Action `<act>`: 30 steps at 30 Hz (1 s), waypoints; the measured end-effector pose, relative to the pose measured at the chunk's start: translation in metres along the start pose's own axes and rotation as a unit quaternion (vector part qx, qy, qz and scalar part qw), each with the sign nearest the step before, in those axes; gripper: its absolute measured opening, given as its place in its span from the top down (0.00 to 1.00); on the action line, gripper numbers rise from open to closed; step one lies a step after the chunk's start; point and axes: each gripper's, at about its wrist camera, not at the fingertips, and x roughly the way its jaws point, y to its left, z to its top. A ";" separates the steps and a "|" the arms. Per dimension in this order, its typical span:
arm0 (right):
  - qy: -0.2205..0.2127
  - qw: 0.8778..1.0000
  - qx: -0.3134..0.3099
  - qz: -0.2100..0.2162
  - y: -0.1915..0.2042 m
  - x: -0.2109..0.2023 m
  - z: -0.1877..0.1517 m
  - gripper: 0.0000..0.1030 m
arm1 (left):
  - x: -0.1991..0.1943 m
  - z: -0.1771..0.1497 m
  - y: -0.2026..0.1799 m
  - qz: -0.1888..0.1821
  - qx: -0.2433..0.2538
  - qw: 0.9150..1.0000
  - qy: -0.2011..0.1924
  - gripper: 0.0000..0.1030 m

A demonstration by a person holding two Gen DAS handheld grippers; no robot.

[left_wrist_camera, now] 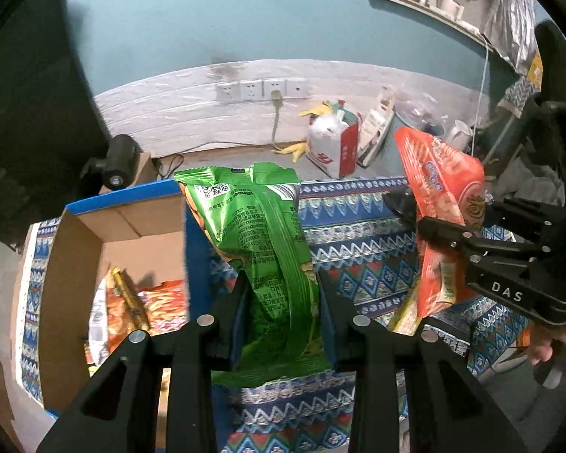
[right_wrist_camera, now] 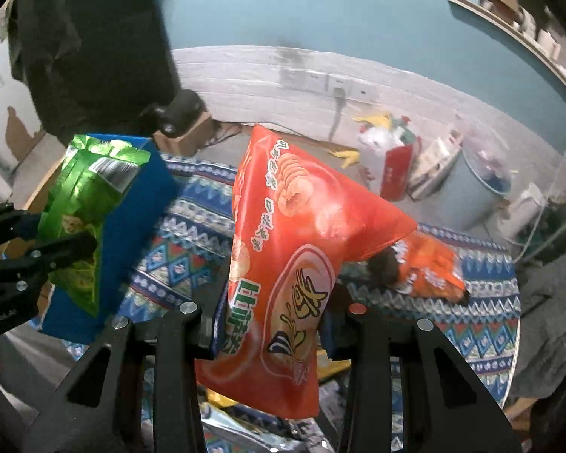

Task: Organize snacks
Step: 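Carry both bags over the cardboard box and open both tools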

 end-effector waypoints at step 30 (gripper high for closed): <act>0.010 0.996 -0.068 0.052 0.103 0.041 0.043 0.64 | 0.032 -0.036 0.114 0.032 -0.105 0.993 0.054 0.67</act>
